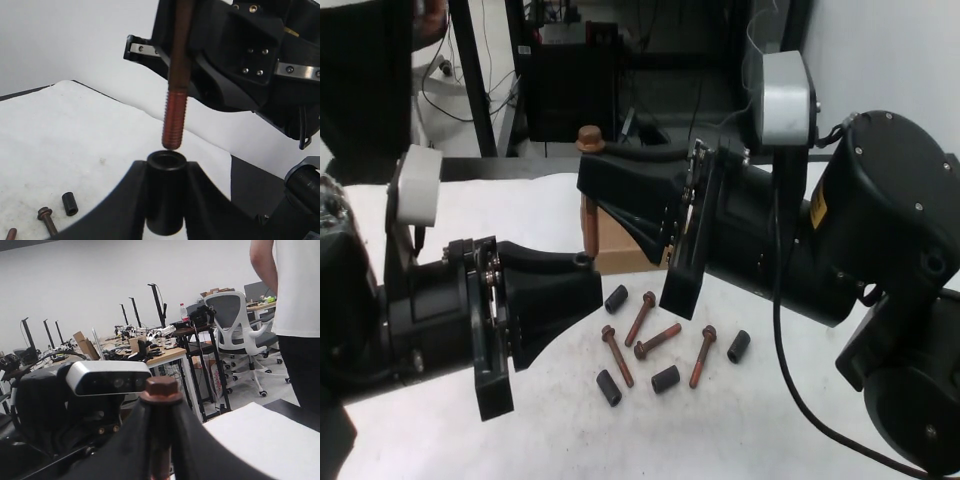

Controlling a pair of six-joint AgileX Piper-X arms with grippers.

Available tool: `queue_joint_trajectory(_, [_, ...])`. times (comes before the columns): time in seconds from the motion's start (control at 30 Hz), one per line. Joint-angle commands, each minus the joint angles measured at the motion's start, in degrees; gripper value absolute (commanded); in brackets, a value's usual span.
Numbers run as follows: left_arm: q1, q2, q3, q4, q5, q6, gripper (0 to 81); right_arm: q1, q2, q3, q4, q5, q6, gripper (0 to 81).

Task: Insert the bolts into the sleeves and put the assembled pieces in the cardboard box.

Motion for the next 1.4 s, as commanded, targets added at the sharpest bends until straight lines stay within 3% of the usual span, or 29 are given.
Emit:
queue_joint_trajectory(0.0, [-0.19,-0.1,-0.14,0.33,0.76,-0.25,0.3,0.1,-0.02,-0.43,-0.5,0.08,-0.28,0.8])
queue_joint_trajectory(0.53, [-0.19,-0.1,-0.14,0.71,0.92,-0.1,0.3,2.09,1.68,-0.43,-0.32,-0.37,-0.06,0.8])
queue_joint_trajectory(1.37, [-0.19,-0.1,-0.14,-1.05,0.45,-0.26,0.3,-0.16,3.37,-0.48,-1.73,-3.28,0.09,0.8])
